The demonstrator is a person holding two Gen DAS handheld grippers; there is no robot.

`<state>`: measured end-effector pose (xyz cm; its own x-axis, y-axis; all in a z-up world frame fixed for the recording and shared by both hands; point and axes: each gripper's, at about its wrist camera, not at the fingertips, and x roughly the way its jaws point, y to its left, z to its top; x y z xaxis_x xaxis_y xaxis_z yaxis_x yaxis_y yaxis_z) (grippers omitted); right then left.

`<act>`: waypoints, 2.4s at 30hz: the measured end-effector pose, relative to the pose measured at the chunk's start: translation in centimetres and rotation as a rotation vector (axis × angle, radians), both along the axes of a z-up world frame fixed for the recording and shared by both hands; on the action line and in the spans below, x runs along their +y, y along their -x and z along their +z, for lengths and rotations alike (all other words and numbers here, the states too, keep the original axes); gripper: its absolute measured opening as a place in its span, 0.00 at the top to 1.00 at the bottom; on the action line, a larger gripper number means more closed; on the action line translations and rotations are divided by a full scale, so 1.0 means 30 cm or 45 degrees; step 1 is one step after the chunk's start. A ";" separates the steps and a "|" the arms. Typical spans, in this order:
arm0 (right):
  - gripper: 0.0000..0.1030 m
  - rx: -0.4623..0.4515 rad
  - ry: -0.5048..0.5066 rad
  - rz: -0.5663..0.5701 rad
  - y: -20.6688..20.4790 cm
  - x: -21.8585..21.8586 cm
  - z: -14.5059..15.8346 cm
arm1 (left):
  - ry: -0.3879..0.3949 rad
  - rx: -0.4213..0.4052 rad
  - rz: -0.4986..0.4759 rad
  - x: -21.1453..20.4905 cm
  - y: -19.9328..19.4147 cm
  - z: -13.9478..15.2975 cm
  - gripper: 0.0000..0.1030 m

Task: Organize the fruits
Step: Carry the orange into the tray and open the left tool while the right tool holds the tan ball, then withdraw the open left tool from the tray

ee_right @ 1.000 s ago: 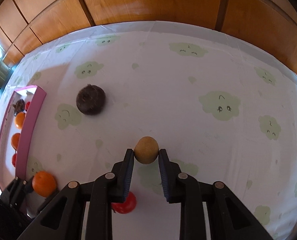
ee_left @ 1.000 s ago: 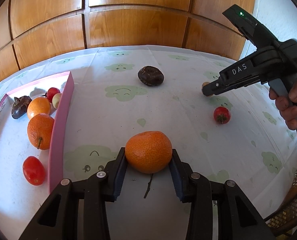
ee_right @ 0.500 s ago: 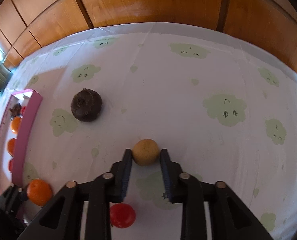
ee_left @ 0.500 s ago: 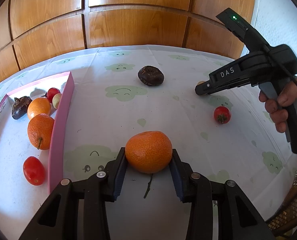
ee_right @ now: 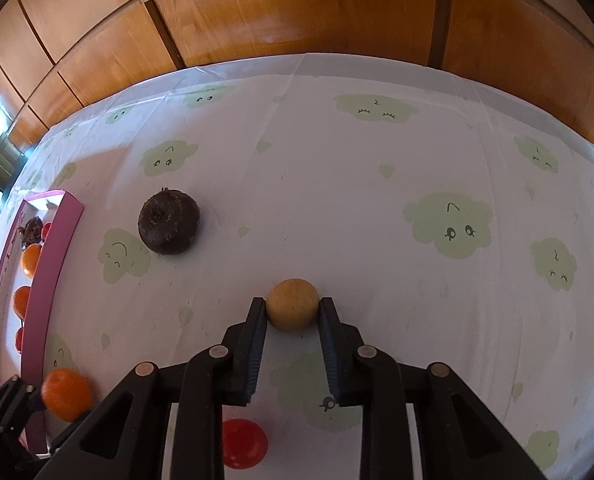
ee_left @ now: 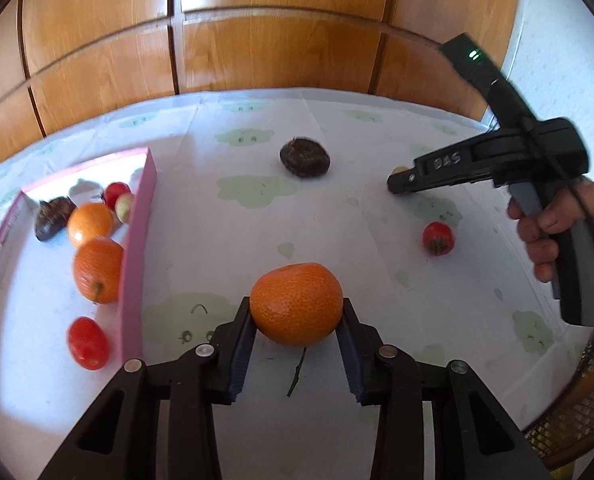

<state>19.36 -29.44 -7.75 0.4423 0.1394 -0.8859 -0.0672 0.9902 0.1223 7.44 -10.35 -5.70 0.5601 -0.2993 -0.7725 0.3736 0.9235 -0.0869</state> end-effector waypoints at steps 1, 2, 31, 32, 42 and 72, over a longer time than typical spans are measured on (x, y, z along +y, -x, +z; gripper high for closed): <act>0.75 -0.002 0.003 0.001 0.002 0.001 0.001 | 0.006 -0.010 0.002 0.004 0.007 0.015 0.62; 0.75 -0.003 0.006 0.002 0.003 0.001 0.002 | 0.007 -0.021 0.005 0.007 0.014 0.030 0.62; 0.75 -0.025 0.085 0.026 0.002 0.025 0.004 | -0.041 -0.115 0.349 0.337 0.079 0.172 0.61; 0.75 -0.025 0.085 0.025 0.003 0.027 0.004 | -0.034 -0.104 0.366 0.358 0.076 0.167 0.61; 0.75 -0.024 0.092 0.027 0.003 0.030 0.003 | 0.058 0.018 0.584 0.630 0.045 0.118 0.61; 0.75 -0.024 0.102 0.029 0.003 0.034 0.000 | -0.039 0.015 0.705 0.667 -0.138 0.085 0.54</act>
<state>19.28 -28.42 -7.75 0.4564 0.0787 -0.8863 -0.0913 0.9950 0.0413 11.58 9.65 -3.15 0.6190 0.0597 -0.7831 -0.1690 0.9839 -0.0585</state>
